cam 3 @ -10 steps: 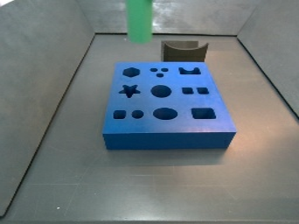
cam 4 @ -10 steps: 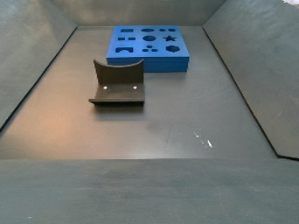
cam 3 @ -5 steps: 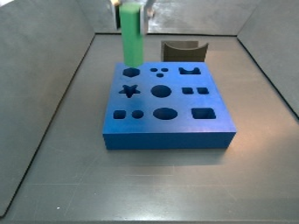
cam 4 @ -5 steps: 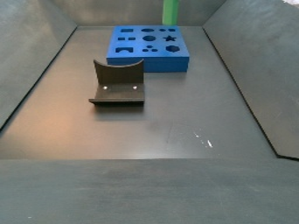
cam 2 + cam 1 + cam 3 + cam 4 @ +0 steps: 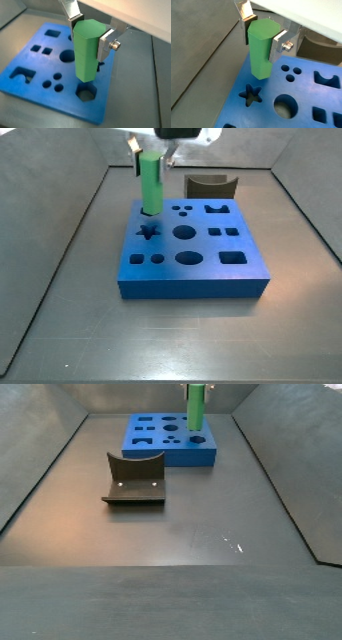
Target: Insert the hexagon object.
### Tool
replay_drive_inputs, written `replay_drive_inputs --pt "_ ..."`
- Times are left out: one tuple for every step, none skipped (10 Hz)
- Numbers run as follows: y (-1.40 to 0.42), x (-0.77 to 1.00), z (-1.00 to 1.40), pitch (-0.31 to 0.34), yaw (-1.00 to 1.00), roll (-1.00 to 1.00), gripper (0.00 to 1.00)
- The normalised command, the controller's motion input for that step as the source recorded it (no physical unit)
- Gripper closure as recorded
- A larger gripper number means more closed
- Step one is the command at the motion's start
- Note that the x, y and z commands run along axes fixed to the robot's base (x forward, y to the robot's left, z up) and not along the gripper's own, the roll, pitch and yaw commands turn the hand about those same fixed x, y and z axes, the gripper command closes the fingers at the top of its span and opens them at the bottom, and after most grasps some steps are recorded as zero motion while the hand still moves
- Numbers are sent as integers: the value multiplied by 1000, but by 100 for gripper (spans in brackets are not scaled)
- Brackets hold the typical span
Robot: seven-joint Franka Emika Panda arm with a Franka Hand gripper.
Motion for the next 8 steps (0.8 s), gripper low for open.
replay_drive_inputs --pt "123 -106 -294 26 -94 66 100" --pt "129 -157 -137 21 -94 49 100" --pt "180 -186 -151 0 -80 14 100" --pt "217 -146 -166 0 -66 0 100" --pt "249 -74 -140 0 -26 0 100" --pt "203 29 -157 0 0 -40 100" --pt "126 237 -203 4 -31 -67 100" --pt "103 243 -231 0 -140 -103 100"
